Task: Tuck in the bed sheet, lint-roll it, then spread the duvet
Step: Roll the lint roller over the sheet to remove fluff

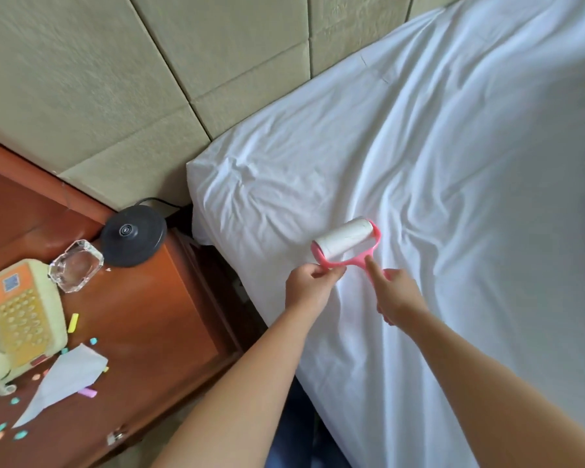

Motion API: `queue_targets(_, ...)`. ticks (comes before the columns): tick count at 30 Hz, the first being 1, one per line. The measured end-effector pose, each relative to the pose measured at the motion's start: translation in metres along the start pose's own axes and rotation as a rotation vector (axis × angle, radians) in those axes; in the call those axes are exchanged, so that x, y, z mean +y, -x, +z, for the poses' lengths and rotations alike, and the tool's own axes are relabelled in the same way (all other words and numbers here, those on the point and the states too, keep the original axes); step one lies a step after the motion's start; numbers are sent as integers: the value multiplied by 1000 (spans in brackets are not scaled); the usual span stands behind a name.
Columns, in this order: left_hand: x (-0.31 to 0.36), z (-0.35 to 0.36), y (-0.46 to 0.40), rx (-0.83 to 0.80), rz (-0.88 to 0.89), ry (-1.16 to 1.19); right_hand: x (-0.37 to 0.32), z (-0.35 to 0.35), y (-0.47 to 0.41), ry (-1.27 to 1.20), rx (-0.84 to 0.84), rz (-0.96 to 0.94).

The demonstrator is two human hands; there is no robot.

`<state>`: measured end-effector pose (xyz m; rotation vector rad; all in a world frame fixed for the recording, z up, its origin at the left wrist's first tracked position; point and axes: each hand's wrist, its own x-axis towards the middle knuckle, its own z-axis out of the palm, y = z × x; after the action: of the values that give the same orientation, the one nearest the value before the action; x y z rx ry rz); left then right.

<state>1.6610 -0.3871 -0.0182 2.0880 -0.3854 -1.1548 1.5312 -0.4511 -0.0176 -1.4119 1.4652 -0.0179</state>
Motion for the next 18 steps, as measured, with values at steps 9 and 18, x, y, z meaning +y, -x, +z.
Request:
queue_targets(9, -26, 10, -17, 60, 12, -303, 0, 11, -12, 221, -49, -6)
queue_targets(18, -26, -35, -98, 422, 353, -610, -55, 42, -87, 224, 24, 5)
